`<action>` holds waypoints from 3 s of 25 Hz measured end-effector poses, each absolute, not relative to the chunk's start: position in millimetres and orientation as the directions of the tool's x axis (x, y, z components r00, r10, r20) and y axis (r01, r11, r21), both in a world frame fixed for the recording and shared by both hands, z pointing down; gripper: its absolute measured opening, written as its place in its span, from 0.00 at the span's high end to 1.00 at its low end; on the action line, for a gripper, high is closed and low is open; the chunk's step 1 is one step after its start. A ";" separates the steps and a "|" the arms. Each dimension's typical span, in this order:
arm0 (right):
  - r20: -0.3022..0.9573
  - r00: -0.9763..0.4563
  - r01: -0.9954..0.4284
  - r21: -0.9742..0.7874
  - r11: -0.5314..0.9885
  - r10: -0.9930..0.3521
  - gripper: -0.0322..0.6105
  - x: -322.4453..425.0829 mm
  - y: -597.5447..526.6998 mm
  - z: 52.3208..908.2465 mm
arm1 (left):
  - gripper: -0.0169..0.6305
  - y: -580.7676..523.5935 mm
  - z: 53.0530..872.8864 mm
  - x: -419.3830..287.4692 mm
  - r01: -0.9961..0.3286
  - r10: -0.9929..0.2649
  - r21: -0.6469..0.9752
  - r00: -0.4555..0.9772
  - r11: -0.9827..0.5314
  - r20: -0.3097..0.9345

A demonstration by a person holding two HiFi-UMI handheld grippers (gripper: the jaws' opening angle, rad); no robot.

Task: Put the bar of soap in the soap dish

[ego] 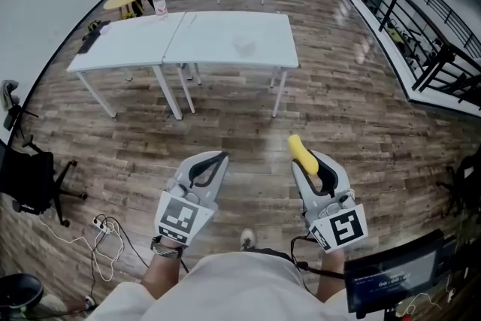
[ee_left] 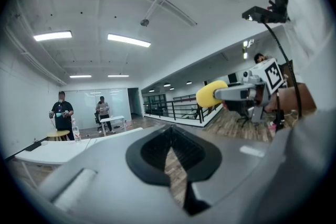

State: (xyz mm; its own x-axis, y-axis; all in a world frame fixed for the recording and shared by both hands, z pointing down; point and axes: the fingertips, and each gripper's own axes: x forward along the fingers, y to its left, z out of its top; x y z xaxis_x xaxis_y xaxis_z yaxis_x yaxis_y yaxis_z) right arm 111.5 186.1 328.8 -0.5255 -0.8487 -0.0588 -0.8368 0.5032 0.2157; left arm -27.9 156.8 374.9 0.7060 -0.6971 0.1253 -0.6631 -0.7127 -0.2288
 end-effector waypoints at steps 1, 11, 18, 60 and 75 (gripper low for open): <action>-0.059 -0.527 -0.836 0.217 0.504 -0.848 0.76 113.4 184.1 328.6 | 0.96 154.9 375.2 -25.9 -0.663 -0.697 -0.230 0.706 -0.713 0.126; -0.044 -0.552 -0.818 0.222 0.530 -0.833 0.76 130.0 161.9 327.4 | 0.96 135.2 374.8 -6.9 -0.681 -0.712 -0.218 0.690 -0.699 0.127; -0.034 -0.568 -0.806 0.223 0.548 -0.822 0.76 135.7 152.9 325.9 | 0.96 130.2 370.2 -5.8 -0.702 -0.733 -0.217 0.669 -0.678 0.122; -0.004 -0.544 -0.822 0.199 0.533 -0.839 0.76 125.7 75.1 341.0 | 0.96 54.0 390.2 -20.3 -0.700 -0.721 -0.175 0.675 -0.692 0.154; -0.008 -0.519 -0.837 0.206 0.507 -0.854 0.76 117.8 15.2 334.8 | 0.96 -12.6 379.8 -24.8 -0.675 -0.701 -0.197 0.701 -0.711 0.132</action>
